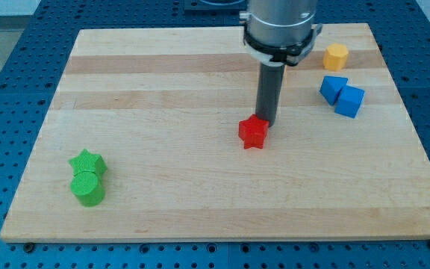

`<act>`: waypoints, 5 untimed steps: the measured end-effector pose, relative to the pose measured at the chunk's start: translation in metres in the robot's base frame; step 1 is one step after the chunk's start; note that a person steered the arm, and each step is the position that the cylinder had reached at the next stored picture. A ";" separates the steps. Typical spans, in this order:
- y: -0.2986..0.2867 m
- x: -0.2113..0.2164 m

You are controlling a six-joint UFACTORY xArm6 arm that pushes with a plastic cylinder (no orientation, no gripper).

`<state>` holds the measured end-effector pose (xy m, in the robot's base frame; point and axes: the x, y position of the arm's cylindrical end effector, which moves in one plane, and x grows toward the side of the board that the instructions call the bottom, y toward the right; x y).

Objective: Move the red star diagonally left to the cube

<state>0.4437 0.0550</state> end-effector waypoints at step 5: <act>-0.027 0.047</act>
